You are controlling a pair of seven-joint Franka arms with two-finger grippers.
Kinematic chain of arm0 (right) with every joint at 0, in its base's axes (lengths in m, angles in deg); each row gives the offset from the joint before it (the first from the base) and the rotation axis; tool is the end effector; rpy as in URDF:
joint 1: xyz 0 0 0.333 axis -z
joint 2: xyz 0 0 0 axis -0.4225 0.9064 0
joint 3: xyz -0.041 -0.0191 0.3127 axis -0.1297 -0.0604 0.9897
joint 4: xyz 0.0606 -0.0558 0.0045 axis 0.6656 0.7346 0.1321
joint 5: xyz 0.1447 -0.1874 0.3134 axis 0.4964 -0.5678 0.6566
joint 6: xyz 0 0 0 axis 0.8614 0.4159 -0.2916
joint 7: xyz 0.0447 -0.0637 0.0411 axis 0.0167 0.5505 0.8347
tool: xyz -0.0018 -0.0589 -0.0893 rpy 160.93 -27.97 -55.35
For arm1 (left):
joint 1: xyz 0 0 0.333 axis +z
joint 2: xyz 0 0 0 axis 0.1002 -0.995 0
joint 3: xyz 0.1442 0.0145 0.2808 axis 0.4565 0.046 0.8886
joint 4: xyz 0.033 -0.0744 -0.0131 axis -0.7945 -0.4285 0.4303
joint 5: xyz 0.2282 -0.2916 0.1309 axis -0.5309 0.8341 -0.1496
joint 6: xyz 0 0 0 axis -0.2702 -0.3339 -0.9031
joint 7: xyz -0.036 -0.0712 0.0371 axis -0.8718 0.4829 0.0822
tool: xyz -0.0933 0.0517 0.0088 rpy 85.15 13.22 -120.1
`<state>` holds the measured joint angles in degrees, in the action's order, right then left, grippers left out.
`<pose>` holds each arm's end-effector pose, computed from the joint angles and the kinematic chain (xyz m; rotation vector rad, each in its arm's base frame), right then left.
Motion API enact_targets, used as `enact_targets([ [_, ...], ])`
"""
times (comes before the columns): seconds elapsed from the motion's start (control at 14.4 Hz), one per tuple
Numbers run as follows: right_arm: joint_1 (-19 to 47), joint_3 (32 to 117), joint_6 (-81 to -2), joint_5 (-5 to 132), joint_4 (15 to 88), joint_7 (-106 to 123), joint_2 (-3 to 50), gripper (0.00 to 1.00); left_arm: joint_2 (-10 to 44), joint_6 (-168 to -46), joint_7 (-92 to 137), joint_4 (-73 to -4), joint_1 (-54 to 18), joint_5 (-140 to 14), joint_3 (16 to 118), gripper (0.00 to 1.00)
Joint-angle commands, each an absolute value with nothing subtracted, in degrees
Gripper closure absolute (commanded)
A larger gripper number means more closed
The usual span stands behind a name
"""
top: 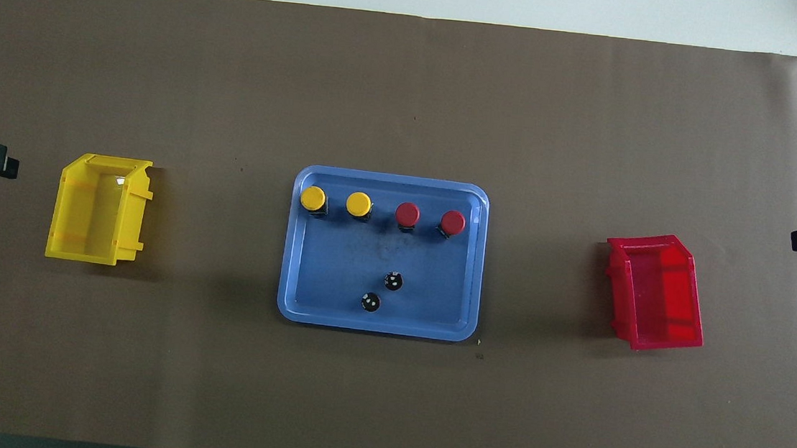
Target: Sort red and yellow buttons by color
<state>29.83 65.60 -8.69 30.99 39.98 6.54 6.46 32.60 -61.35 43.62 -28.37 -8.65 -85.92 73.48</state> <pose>0.5303 -0.0655 0.6197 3.1175 -0.0144 -0.1499 0.5279 0.0054 0.6069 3.0925 -0.1175 -0.0133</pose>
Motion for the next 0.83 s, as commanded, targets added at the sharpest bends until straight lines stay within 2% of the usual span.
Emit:
enact_targets([
  [0.0, 30.1, 65.9, -9.6, 30.6, 41.4, 7.0, 5.3, 0.00, 32.0, -61.9, 43.8, -27.4, -6.8, -86.7, 73.1, 0.00],
  [0.76, 30.0, 66.9, -9.6, 30.3, 41.0, 7.1, 5.7, 0.00, 31.7, -62.5, 44.4, -26.2, -5.6, -86.9, 73.3, 0.00],
])
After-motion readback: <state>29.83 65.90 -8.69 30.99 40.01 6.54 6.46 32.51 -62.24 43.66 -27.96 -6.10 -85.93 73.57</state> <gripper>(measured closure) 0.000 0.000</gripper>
